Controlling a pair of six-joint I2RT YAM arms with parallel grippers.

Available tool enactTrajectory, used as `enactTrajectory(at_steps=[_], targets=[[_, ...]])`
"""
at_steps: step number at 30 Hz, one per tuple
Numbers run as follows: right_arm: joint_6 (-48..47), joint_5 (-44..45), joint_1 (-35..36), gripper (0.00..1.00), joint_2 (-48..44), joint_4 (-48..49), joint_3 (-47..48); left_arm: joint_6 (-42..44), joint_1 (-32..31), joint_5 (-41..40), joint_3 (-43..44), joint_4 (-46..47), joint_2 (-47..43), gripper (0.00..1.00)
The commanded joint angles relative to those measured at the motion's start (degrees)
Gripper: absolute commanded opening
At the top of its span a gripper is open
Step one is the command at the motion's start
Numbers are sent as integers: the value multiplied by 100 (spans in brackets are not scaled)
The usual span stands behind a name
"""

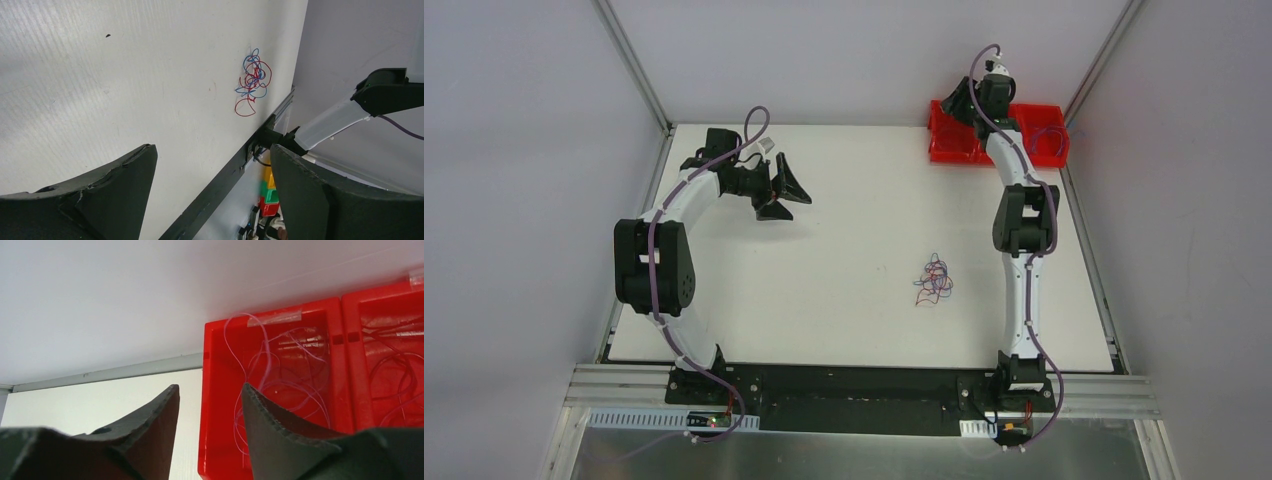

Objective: Untangle the cables

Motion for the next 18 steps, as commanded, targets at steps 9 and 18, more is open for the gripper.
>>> enactTrajectory(at_steps=[9,18], targets=[[-834,-1253,-122,77,-2598,-816,-1549,575,-9,153,83,-63,-351,85],[-3118,-2695,-35,86,-4993,-4792,-4510,1423,-890,-112,-178,-63,-728,84]])
